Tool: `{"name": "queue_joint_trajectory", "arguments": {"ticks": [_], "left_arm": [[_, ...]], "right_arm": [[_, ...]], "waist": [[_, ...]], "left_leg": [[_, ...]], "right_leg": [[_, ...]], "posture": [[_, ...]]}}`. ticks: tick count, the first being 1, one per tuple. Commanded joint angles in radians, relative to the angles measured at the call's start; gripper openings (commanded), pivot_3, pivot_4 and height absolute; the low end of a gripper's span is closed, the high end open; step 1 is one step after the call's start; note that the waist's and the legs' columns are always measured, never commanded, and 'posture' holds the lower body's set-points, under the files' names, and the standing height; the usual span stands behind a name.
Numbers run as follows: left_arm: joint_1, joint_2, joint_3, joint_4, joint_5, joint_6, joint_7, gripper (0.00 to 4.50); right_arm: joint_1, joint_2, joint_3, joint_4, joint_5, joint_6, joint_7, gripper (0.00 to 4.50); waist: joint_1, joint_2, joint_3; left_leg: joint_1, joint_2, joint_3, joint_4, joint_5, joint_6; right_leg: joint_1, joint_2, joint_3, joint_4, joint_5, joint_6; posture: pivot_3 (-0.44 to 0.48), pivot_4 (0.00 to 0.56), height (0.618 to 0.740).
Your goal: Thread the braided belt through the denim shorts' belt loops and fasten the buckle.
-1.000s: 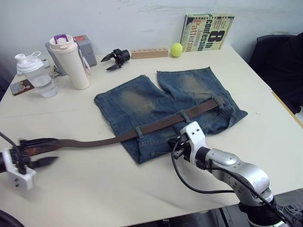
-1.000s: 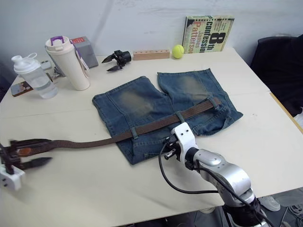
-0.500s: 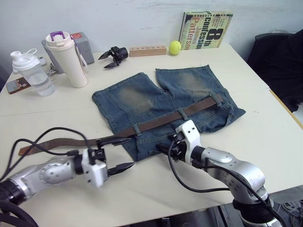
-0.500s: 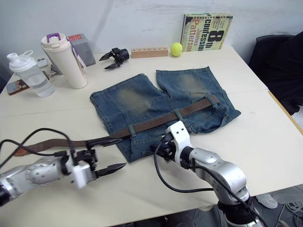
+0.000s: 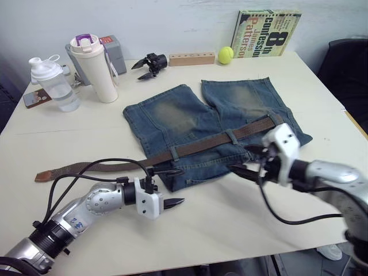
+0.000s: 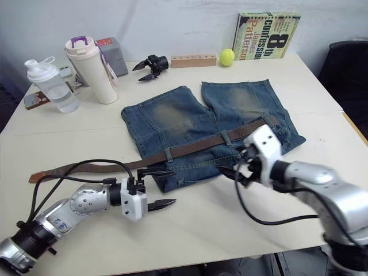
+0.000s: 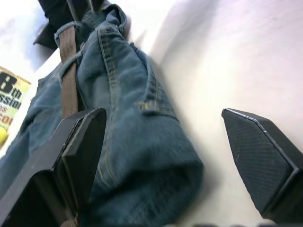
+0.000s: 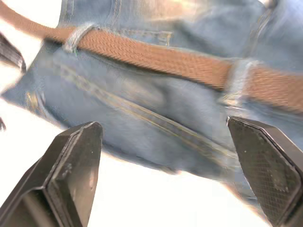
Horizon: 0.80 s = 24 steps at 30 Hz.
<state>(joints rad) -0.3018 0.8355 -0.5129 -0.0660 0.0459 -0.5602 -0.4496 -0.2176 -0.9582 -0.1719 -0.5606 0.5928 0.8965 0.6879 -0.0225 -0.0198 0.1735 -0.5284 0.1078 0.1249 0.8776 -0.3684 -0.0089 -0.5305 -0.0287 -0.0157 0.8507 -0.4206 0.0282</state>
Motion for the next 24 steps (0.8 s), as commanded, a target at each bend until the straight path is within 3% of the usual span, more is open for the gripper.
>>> {"name": "queue_joint_trajectory", "arguments": {"ticks": [1,5,9,12,14,17,19,20,24], "left_arm": [[-0.006,-0.048,0.032,0.008,0.101,0.048,-0.024,4.27],[-0.010,-0.081,0.053,0.026,0.192,0.036,-0.045,4.27],[-0.005,-0.101,0.082,0.036,0.226,0.049,-0.057,4.27],[-0.001,-0.104,0.103,0.047,0.239,0.046,-0.067,3.36],[0.000,-0.098,0.110,0.060,0.241,0.031,-0.080,2.45],[-0.004,-0.088,0.128,0.096,0.267,-0.003,-0.075,1.02],[-0.020,-0.091,0.137,0.137,0.294,-0.013,-0.066,0.19],[-0.030,-0.093,0.139,0.157,0.309,-0.018,-0.057,0.00],[-0.080,-0.104,0.149,0.247,0.341,-0.036,-0.019,0.00]], "right_arm": [[0.021,-0.168,0.143,0.277,-0.392,-0.422,0.021,4.47],[-0.079,-0.244,0.345,0.639,-0.780,-0.826,-0.101,4.47],[-0.203,-0.202,0.445,0.877,-1.001,-1.056,-0.233,4.47],[-0.249,-0.164,0.476,0.962,-1.079,-1.160,-0.294,4.50],[-0.260,-0.138,0.469,0.991,-1.093,-1.198,-0.306,4.50],[-0.235,-0.123,0.452,0.987,-1.079,-1.217,-0.270,3.59],[-0.215,-0.115,0.434,0.958,-1.069,-1.223,-0.263,2.63],[-0.210,-0.112,0.427,0.945,-1.071,-1.225,-0.264,2.03],[-0.196,-0.075,0.407,0.899,-1.037,-1.184,-0.217,0.02]], "waist": [[-0.003,0.000,0.000],[-0.004,0.001,0.001],[-0.007,0.003,0.000],[-0.007,0.001,0.000],[-0.008,0.000,-0.001],[-0.009,0.000,-0.003],[-0.008,0.001,-0.005],[-0.008,0.001,-0.005],[-0.008,0.006,-0.008]], "left_leg": [[0.000,0.000,0.000,-0.001,0.001,0.001],[0.000,-0.005,0.005,-0.003,0.003,0.005],[0.001,-0.005,0.010,-0.002,0.003,0.006],[0.001,-0.004,0.012,0.000,0.002,0.007],[0.001,-0.002,0.013,0.002,0.001,0.008],[0.002,0.002,0.016,0.005,-0.002,0.008],[0.003,0.002,0.018,0.006,-0.003,0.008],[0.004,0.002,0.018,0.007,-0.003,0.008],[0.004,0.003,0.019,0.010,-0.003,0.007]], "right_leg": [[0.001,0.000,0.000,-0.003,0.002,0.001],[-0.002,-0.003,0.005,-0.006,0.006,0.007],[-0.002,-0.004,0.011,-0.006,0.008,0.010],[-0.003,-0.003,0.013,-0.006,0.009,0.010],[-0.003,-0.002,0.015,-0.005,0.010,0.010],[-0.003,0.001,0.017,-0.003,0.010,0.010],[-0.004,0.001,0.019,0.000,0.010,0.010],[-0.005,0.001,0.019,0.002,0.011,0.011],[-0.007,0.003,0.021,0.005,0.011,0.011]], "posture": [[0.000,0.150,0.657],[0.000,0.150,0.657],[0.000,0.150,0.657],[0.000,0.150,0.657],[0.000,0.150,0.657],[0.000,0.150,0.657],[0.000,0.150,0.657],[0.000,0.150,0.657],[0.000,0.150,0.657]]}}
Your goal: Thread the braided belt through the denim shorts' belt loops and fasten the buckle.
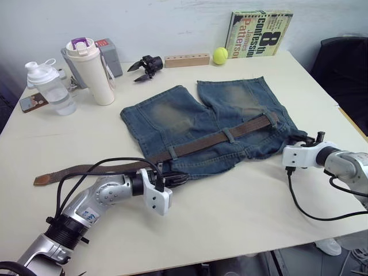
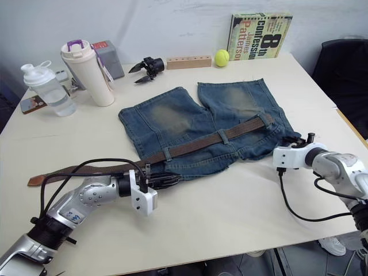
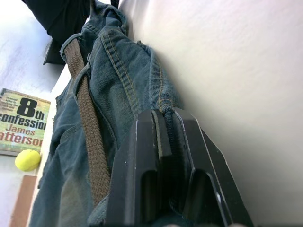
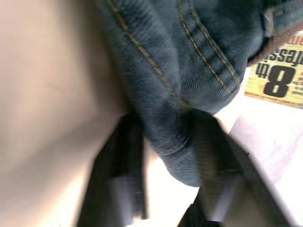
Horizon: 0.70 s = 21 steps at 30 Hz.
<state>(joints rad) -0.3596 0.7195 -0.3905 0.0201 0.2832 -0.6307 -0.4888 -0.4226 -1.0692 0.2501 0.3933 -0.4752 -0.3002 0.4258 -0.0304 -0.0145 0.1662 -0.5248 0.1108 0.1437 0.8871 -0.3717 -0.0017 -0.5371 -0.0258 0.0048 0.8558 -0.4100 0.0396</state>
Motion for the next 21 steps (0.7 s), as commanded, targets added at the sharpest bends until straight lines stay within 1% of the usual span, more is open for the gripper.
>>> {"name": "queue_joint_trajectory", "arguments": {"ticks": [1,3,5,8,10,11,13,15,18,21], "left_arm": [[-0.035,0.016,0.029,0.186,0.109,0.024,0.029,0.00],[-0.052,0.037,0.034,0.241,0.122,-0.005,0.046,0.00],[-0.072,0.071,0.037,0.322,0.153,-0.043,0.080,0.00],[-0.102,0.108,0.030,0.433,0.175,-0.094,0.118,0.00],[-0.144,0.139,0.011,0.555,0.232,-0.120,0.185,0.00],[-0.161,0.147,0.008,0.608,0.244,-0.131,0.216,0.00],[-0.182,0.155,-0.003,0.665,0.254,-0.158,0.251,0.00],[-0.189,0.155,-0.006,0.683,0.239,-0.194,0.262,0.00],[-0.184,0.174,-0.005,0.681,0.233,-0.229,0.260,0.00],[-0.170,0.195,0.000,0.678,0.195,-0.269,0.221,0.00]], "right_arm": [[0.008,0.049,-0.015,-0.063,0.029,0.021,0.055,0.02],[-0.002,0.090,-0.017,-0.071,0.035,0.048,0.077,0.02],[-0.025,0.139,-0.008,-0.083,0.026,0.088,0.098,0.02],[-0.060,0.191,0.007,-0.076,-0.003,0.114,0.113,0.02],[-0.105,0.250,0.027,-0.049,-0.022,0.147,0.117,0.02],[-0.117,0.286,0.034,-0.049,-0.020,0.167,0.125,0.02],[-0.117,0.331,0.045,-0.064,-0.019,0.202,0.151,0.02],[-0.092,0.350,0.037,-0.097,0.002,0.247,0.194,0.02],[-0.004,0.332,0.011,-0.218,0.074,0.295,0.299,0.02],[0.054,0.308,-0.002,-0.296,0.076,0.328,0.338,0.02]], "waist": [[0.000,0.002,-0.001],[0.000,0.003,-0.003],[-0.002,0.001,-0.006],[-0.008,0.000,-0.009],[-0.015,0.002,-0.012],[-0.017,0.003,-0.013],[-0.020,0.005,-0.018],[-0.021,0.006,-0.021],[-0.020,0.006,-0.024],[-0.014,0.007,-0.026]], "left_leg": [[0.000,0.001,0.000,0.002,0.000,0.000],[0.000,0.003,0.000,0.004,0.000,0.000],[0.001,0.004,0.000,0.004,0.000,0.000],[0.008,0.006,-0.001,0.004,-0.002,-0.003],[0.015,0.004,-0.011,0.005,-0.006,-0.010],[0.015,0.002,-0.016,0.005,-0.008,-0.013],[0.017,-0.008,-0.031,0.004,-0.008,-0.014],[0.017,-0.011,-0.038,0.004,-0.006,-0.011],[0.018,-0.011,-0.040,0.005,-0.007,-0.012],[0.020,-0.013,-0.057,0.005,-0.012,-0.021]], "right_leg": [[0.000,0.001,0.000,0.001,0.000,-0.001],[0.000,0.002,0.000,0.001,0.000,-0.003],[0.000,0.004,0.000,0.001,0.001,-0.005],[0.000,0.011,0.004,0.001,0.002,-0.007],[0.004,0.018,0.006,-0.001,0.001,-0.007],[0.004,0.018,0.005,-0.001,0.001,-0.007],[0.007,0.020,0.003,-0.001,0.002,-0.008],[0.009,0.020,0.001,0.003,0.005,-0.005],[0.005,0.024,0.001,0.013,0.005,-0.003],[0.007,0.039,-0.001,0.014,0.001,-0.010]], "posture": [[0.000,0.150,0.657],[0.000,0.150,0.657],[0.000,0.150,0.657],[0.000,0.150,0.657],[0.000,0.150,0.657],[0.000,0.150,0.657],[0.000,0.150,0.657],[0.000,0.150,0.657],[0.000,0.150,0.657],[0.000,0.150,0.657]]}}
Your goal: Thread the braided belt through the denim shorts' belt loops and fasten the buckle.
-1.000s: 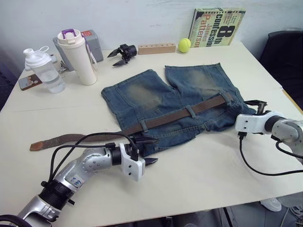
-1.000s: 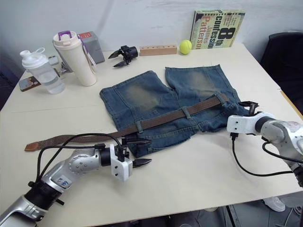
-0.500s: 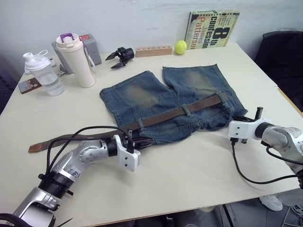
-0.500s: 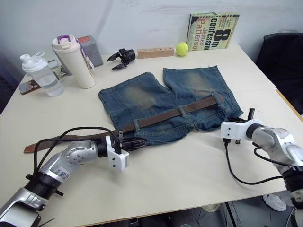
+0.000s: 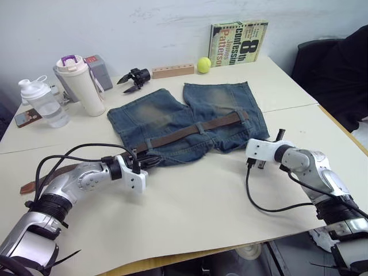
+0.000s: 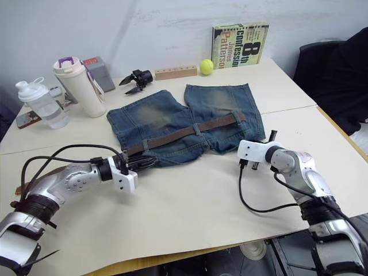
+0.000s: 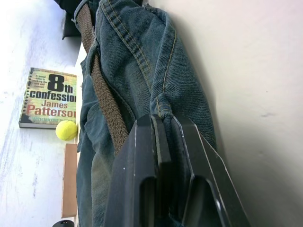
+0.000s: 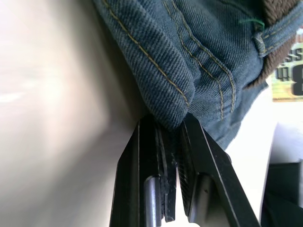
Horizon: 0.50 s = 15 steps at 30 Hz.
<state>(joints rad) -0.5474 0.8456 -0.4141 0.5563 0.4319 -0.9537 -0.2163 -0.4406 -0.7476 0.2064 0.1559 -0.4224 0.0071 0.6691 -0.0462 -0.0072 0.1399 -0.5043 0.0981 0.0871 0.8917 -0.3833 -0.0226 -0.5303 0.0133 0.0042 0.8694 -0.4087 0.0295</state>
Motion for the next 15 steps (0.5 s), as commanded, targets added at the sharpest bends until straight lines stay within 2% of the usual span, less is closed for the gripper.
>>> {"name": "queue_joint_trajectory", "arguments": {"ticks": [1,3,6,8,9,10,11,12,13,14,15], "left_arm": [[0.022,0.087,0.019,0.136,0.050,0.028,-0.063,0.00],[0.016,0.118,0.024,0.161,0.075,0.021,-0.051,0.00],[0.000,0.142,0.030,0.205,0.088,0.018,-0.034,0.00],[0.007,0.153,0.032,0.218,0.059,-0.007,-0.058,0.00],[0.017,0.160,0.033,0.218,0.044,-0.018,-0.072,0.00],[0.030,0.168,0.034,0.215,0.030,-0.033,-0.083,0.00],[0.039,0.174,0.035,0.215,0.022,-0.043,-0.091,0.00],[0.049,0.180,0.038,0.213,0.016,-0.053,-0.093,0.00],[0.064,0.189,0.041,0.212,0.006,-0.065,-0.098,0.00],[0.075,0.193,0.045,0.214,-0.010,-0.075,-0.104,0.00],[0.086,0.197,0.049,0.212,-0.020,-0.081,-0.107,0.00]], "right_arm": [[0.090,-0.020,0.041,-0.079,0.027,0.023,0.107,0.02],[0.088,-0.016,0.042,-0.074,0.017,0.023,0.097,0.02],[0.067,-0.006,0.050,-0.040,-0.009,0.018,0.071,0.02],[0.056,-0.013,0.061,-0.008,-0.038,0.012,0.043,0.02],[0.051,-0.018,0.062,0.011,-0.046,0.010,0.032,0.02],[0.048,-0.027,0.060,0.030,-0.052,0.006,0.020,0.02],[0.046,-0.032,0.059,0.042,-0.055,0.002,0.013,0.02],[0.043,-0.040,0.057,0.056,-0.059,-0.002,0.002,0.02],[0.043,-0.055,0.054,0.070,-0.060,-0.010,-0.002,0.02],[0.043,-0.066,0.050,0.079,-0.056,-0.016,-0.006,0.02],[0.046,-0.076,0.046,0.080,-0.050,-0.022,-0.004,0.02]], "waist": [[0.002,0.000,0.000],[0.002,-0.003,0.002],[0.002,-0.005,0.005],[-0.004,-0.009,0.010],[-0.006,-0.005,0.010],[-0.004,0.005,0.008],[-0.007,0.019,0.005],[0.016,0.045,-0.017],[0.018,0.027,-0.018],[0.007,0.004,-0.012],[0.013,-0.013,-0.003]], "left_leg": [[0.002,0.000,-0.007,-0.001,0.000,0.000],[0.007,-0.004,-0.022,-0.001,-0.002,-0.004],[0.016,-0.019,-0.047,-0.009,-0.003,-0.005],[0.023,-0.019,-0.053,-0.010,-0.003,-0.005],[0.027,-0.019,-0.055,-0.011,-0.004,-0.005],[0.029,-0.019,-0.063,-0.009,-0.005,-0.005],[0.028,-0.019,-0.077,-0.008,-0.010,0.002],[0.012,-0.010,-0.098,-0.011,-0.015,0.010],[-0.014,0.017,-0.114,-0.024,-0.014,0.009],[-0.014,0.015,-0.089,-0.012,-0.012,0.012],[-0.008,0.000,-0.077,0.003,-0.017,0.012]], "right_leg": [[0.001,0.004,0.000,0.000,-0.001,-0.002],[0.001,0.015,-0.002,0.000,-0.005,-0.010],[0.011,0.018,-0.006,-0.001,-0.008,-0.016],[0.012,0.021,-0.009,-0.003,-0.010,-0.018],[0.014,0.024,-0.010,-0.006,-0.013,-0.024],[0.017,0.027,-0.015,-0.017,-0.015,-0.029],[0.020,0.027,-0.030,-0.036,-0.009,-0.027],[0.023,0.039,-0.053,-0.076,0.019,-0.028],[0.030,0.018,-0.074,-0.040,0.029,0.014],[0.034,-0.038,-0.051,0.065,-0.035,0.034],[0.037,-0.060,-0.006,0.090,-0.093,0.084]], "posture": [[0.000,0.150,0.657],[0.000,0.150,0.657],[0.000,0.150,0.657],[0.000,0.150,0.657],[0.000,0.150,0.657],[0.000,0.150,0.657],[0.000,0.150,0.657],[0.000,0.150,0.657],[0.000,0.150,0.657],[0.000,0.150,0.657],[0.000,0.150,0.657]]}}
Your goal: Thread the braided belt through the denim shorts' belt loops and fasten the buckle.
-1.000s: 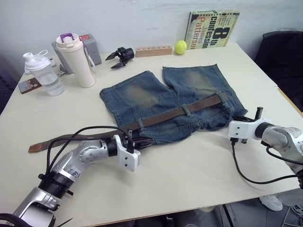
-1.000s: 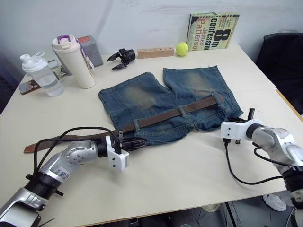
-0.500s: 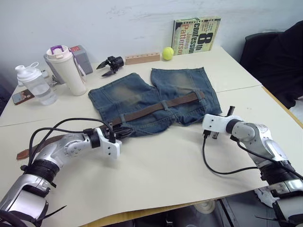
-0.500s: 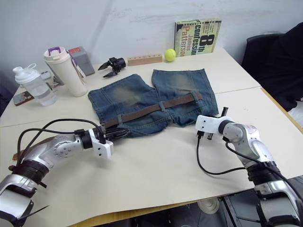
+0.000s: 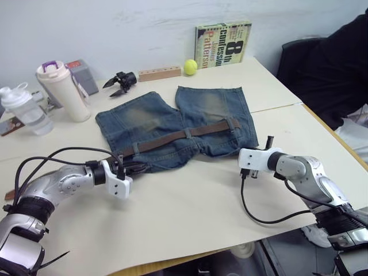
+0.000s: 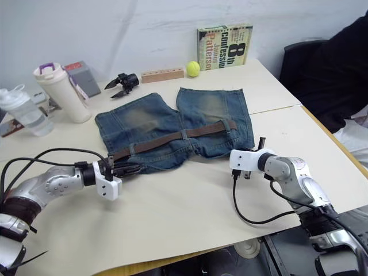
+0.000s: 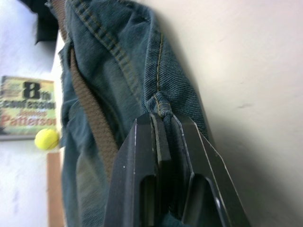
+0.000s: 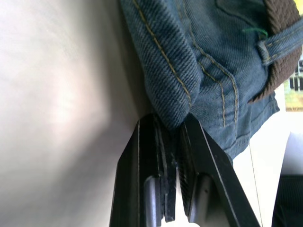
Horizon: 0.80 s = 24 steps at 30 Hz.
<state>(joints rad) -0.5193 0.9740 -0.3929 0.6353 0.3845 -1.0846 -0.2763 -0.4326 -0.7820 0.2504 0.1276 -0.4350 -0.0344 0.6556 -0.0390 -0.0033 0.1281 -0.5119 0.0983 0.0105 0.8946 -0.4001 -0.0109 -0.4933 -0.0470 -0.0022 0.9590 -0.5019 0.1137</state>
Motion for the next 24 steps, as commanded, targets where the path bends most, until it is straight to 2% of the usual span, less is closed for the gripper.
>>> {"name": "queue_joint_trajectory", "arguments": {"ticks": [1,2,3,4,7,10,12,13,15,16,19,21,24], "left_arm": [[0.066,0.069,0.034,0.130,0.022,0.047,-0.048,0.00],[0.070,0.067,0.042,0.129,0.023,0.047,-0.048,0.00],[0.075,0.061,0.049,0.126,0.011,0.045,-0.055,0.00],[0.077,0.049,0.059,0.118,-0.008,0.042,-0.059,0.00],[0.084,0.019,0.081,0.093,-0.054,0.045,-0.084,0.00],[0.107,-0.004,0.109,0.055,-0.174,0.060,-0.153,1.21],[0.130,-0.005,0.120,-0.002,-0.257,0.096,-0.219,2.26],[0.141,-0.005,0.126,-0.027,-0.290,0.117,-0.249,2.39],[0.180,-0.009,0.148,-0.117,-0.415,0.211,-0.329,3.28],[0.214,0.000,0.163,-0.207,-0.519,0.302,-0.387,3.72],[0.299,0.044,0.215,-0.441,-0.764,0.582,-0.526,3.72],[0.339,0.081,0.248,-0.537,-0.847,0.717,-0.600,3.72],[0.312,0.085,0.339,-0.600,-0.996,0.917,-0.651,3.72]], "right_arm": [[0.042,-0.048,0.001,0.105,-0.029,0.013,0.015,0.02],[0.044,-0.048,-0.001,0.101,-0.021,0.009,0.018,0.02],[0.048,-0.044,-0.004,0.093,-0.008,0.007,0.023,0.02],[0.053,-0.038,-0.006,0.084,0.003,0.006,0.030,0.02],[0.061,-0.025,-0.007,0.063,0.021,0.007,0.042,0.02],[0.063,-0.012,-0.026,0.029,0.041,0.030,0.044,0.00],[0.060,-0.001,-0.055,0.012,0.077,0.042,0.044,0.98],[0.060,0.004,-0.068,0.006,0.095,0.050,0.049,1.07],[0.064,0.004,-0.088,-0.017,0.127,0.067,0.072,2.05],[0.068,0.002,-0.111,-0.053,0.166,0.082,0.094,2.64],[0.072,-0.005,-0.194,-0.170,0.316,0.154,0.176,3.66],[0.069,-0.012,-0.250,-0.235,0.426,0.231,0.242,4.47],[0.018,-0.044,-0.335,-0.292,0.617,0.417,0.352,4.47]], "waist": [[0.011,-0.012,0.010],[0.011,-0.004,0.012],[0.010,0.001,0.013],[0.009,0.003,0.013],[0.008,0.005,0.011],[0.010,0.001,0.015],[0.011,-0.003,0.017],[0.011,-0.005,0.018],[0.012,-0.005,0.021],[0.011,-0.005,0.021],[0.009,-0.005,0.026],[0.007,-0.007,0.038],[0.004,-0.004,0.056]], "left_leg": [[-0.005,-0.009,0.005,0.024,-0.010,-0.021],[-0.007,-0.003,0.000,0.028,-0.007,-0.031],[-0.005,0.000,0.000,0.026,-0.007,-0.048],[-0.004,0.000,0.001,0.023,-0.007,-0.060],[-0.002,0.000,0.004,0.021,-0.008,-0.061],[0.001,-0.002,0.003,0.021,-0.010,-0.058],[0.001,-0.001,0.003,0.021,-0.011,-0.056],[0.001,-0.001,0.003,0.021,-0.011,-0.056],[0.000,0.000,0.003,0.021,-0.012,-0.054],[-0.002,0.000,0.005,0.021,-0.013,-0.053],[-0.005,0.001,0.005,0.020,-0.013,-0.052],[-0.005,0.002,0.003,0.017,-0.013,-0.052],[-0.006,0.001,0.000,0.013,-0.013,-0.052]], "right_leg": [[0.010,0.007,0.021,-0.019,-0.041,-0.027],[0.008,0.013,0.022,-0.015,-0.042,-0.032],[0.010,0.017,0.022,-0.015,-0.037,-0.040],[0.012,0.018,0.023,-0.015,-0.035,-0.042],[0.015,0.018,0.028,-0.018,-0.029,-0.042],[0.013,0.020,0.030,-0.022,-0.027,-0.040],[0.014,0.020,0.030,-0.024,-0.026,-0.040],[0.014,0.020,0.029,-0.025,-0.025,-0.040],[0.014,0.019,0.029,-0.027,-0.025,-0.040],[0.016,0.018,0.030,-0.027,-0.025,-0.040],[0.015,0.019,0.032,-0.028,-0.025,-0.040],[0.014,0.019,0.033,-0.030,-0.025,-0.040],[0.013,0.022,0.033,-0.034,-0.023,-0.043]], "posture": [[0.000,0.150,0.657],[0.000,0.150,0.657],[0.000,0.150,0.657],[0.000,0.150,0.657],[0.000,0.150,0.657],[0.000,0.150,0.657],[0.000,0.150,0.657],[0.000,0.150,0.657],[0.000,0.150,0.657],[0.000,0.150,0.657],[0.000,0.150,0.657],[0.000,0.150,0.657],[0.000,0.150,0.657]]}}
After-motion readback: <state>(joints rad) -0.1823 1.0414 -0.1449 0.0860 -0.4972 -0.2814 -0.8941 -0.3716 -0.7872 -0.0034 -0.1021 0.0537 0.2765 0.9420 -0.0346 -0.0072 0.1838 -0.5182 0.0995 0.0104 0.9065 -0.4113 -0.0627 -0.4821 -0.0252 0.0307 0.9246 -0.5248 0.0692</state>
